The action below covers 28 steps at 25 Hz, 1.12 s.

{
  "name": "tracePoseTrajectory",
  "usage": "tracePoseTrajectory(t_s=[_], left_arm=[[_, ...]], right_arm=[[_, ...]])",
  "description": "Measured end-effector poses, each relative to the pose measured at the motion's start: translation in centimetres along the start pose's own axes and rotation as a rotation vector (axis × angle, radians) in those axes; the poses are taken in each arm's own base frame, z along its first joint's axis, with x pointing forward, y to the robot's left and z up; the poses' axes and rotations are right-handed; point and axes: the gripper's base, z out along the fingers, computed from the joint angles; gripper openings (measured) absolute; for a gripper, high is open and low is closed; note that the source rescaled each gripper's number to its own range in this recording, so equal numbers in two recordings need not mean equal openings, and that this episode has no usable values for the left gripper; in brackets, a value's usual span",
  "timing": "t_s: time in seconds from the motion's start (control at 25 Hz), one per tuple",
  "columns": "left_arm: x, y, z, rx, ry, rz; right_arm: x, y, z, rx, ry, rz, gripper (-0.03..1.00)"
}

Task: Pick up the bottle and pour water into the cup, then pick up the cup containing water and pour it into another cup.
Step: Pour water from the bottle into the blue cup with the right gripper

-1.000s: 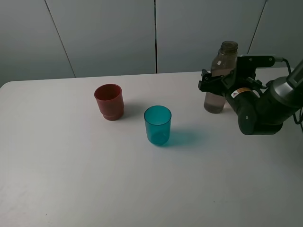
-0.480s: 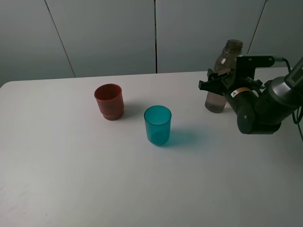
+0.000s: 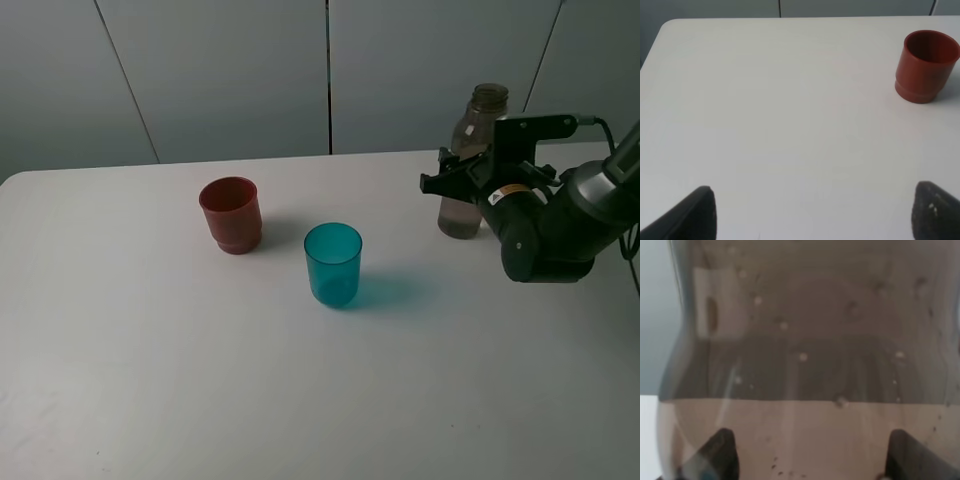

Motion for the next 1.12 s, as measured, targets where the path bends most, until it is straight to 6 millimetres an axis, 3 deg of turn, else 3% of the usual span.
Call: tracePoseTrajectory(t_s=[0.24, 0.52, 0.68, 1.12], left_arm=[[0.0, 0.0, 0.0, 0.0, 0.0, 0.0], [0.0, 0.0, 0.0, 0.0, 0.0, 0.0], [0.0, 0.0, 0.0, 0.0, 0.0, 0.0], [0.0, 0.0, 0.0, 0.0, 0.0, 0.0]], right_arm=[[-2.6, 0.1, -0.7, -0.026, 0.03, -0.194, 0.02], [-5.3, 0.5, -3.9, -0.104, 0.001, -0.466, 0.02], [-5.1, 2.0, -5.5, -0.171, 0.011, -0.612, 0.02], [-3.8, 5.8, -7.4, -0.296, 0.062, -0.92, 0.02]])
